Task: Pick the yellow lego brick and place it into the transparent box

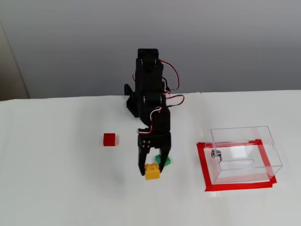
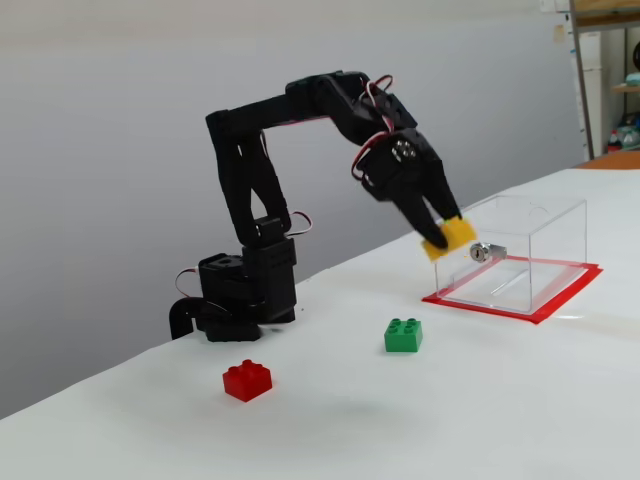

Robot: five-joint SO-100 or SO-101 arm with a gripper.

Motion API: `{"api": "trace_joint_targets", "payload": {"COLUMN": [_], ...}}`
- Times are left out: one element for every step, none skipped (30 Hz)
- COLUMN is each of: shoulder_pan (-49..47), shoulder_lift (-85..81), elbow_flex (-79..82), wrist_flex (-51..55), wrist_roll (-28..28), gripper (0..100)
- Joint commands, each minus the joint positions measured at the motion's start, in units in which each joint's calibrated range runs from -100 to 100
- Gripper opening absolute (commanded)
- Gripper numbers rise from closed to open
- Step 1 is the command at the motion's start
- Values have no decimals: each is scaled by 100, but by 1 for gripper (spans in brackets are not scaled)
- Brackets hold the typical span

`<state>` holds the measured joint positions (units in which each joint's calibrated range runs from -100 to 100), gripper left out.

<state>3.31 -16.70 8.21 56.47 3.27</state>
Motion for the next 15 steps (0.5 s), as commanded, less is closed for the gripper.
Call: {"api": "trace_joint_targets", "payload": {"shoulder_pan": [-1141, -1414, -1762, -2124, -2464, -2790, -3115, -3448, -3766, -4054, -4313, -4542, -4749, -4956, -5163], "shoulder_lift": [-820, -914, -998, -1075, -1109, -1117, -1117, -1117, -1109, -1100, -1092, -1066, -1007, -922, -820], "elbow_flex": [-197, -197, -197, -197, -197, -197, -197, -197, -197, -161, -152, -143, -134, -134, -179], "wrist_flex": [19, 19, 19, 10, 1, 1, 1, -7, -42, -77, -77, -86, -86, -86, -86], "wrist_roll": [7, 2, 2, 2, 2, 2, 2, 12, 12, 17, 7, 2, 2, -4, -4], "gripper": [15, 16, 16, 16, 16, 16, 16, 16, 15, 15, 15, 15, 16, 16, 16]}}
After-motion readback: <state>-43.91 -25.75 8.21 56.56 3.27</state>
